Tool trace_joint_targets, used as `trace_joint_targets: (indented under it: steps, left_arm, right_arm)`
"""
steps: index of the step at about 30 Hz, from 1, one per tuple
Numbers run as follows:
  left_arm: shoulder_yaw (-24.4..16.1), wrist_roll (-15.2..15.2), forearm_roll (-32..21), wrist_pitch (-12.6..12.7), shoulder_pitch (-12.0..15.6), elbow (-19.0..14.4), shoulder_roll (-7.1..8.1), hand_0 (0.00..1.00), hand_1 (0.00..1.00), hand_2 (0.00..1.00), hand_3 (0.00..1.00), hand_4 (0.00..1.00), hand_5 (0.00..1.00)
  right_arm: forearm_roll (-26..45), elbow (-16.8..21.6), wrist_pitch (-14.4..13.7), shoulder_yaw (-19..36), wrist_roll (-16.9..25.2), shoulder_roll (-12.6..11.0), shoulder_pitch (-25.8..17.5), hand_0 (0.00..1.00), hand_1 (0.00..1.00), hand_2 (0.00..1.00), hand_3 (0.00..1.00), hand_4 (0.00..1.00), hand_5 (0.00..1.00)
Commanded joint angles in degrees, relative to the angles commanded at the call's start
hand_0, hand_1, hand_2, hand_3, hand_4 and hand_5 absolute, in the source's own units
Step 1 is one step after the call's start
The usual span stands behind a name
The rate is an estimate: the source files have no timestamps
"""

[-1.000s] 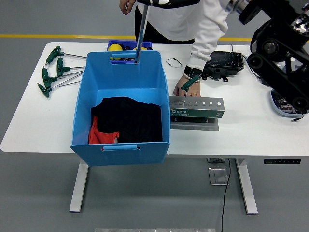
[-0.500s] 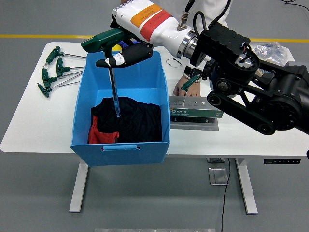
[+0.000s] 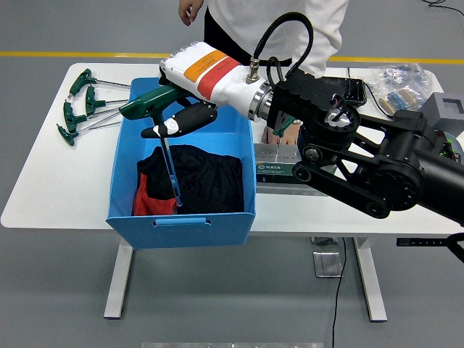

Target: Lift tool from toolbox,place it in box,lift tool from toolbox,place it in box

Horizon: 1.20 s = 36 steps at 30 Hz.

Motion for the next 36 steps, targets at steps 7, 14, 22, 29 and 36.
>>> trace_joint_targets:
  steps: [7, 14, 22, 29, 36]
  left_arm:
    - [1.6, 0.6, -0.3, -0.2, -0.9, 0.0, 0.05, 0.754, 0.764, 0.791, 0.78, 0.778, 0.726]
    - [1.9, 1.0, 0.2, -0.1, -2.0, 0.0, -0.03, 0.758, 0.765, 0.787, 0.78, 0.777, 0.726]
    - [4.2, 1.2, -1.1, -0.5, -2.6, 0.0, 0.39, 0.761, 0.769, 0.793, 0.781, 0.778, 0.728]
    - [6.0, 1.0, -2.1, -0.3, -3.1, 0.0, 0.34, 0.763, 0.768, 0.791, 0.781, 0.777, 0.724]
    - [5.0, 0.2, -2.8, 0.1, -3.4, 0.0, 0.07, 0.767, 0.772, 0.795, 0.782, 0.777, 0.724]
  right_arm:
    - [0.8, -3.7, -1.1, -3.1, 0.5, 1.7, 0.1, 0.002, 0.002, 0.076, 0.08, 0.998, 0.873]
    - [2.7, -4.6, 3.0, -4.2, 0.6, 2.2, 1.6, 0.255, 0.241, 0.359, 0.397, 0.998, 0.875]
    - [3.9, -6.2, 4.2, -4.7, 0.6, 2.8, 2.1, 0.496, 0.479, 0.576, 0.58, 0.998, 0.875]
    - [4.5, -7.2, 2.1, -4.0, 1.0, 2.7, 3.2, 0.622, 0.617, 0.697, 0.698, 0.998, 0.873]
    - [4.5, -8.2, 1.9, -2.2, 1.0, 2.4, 3.7, 0.699, 0.663, 0.741, 0.743, 0.998, 0.872]
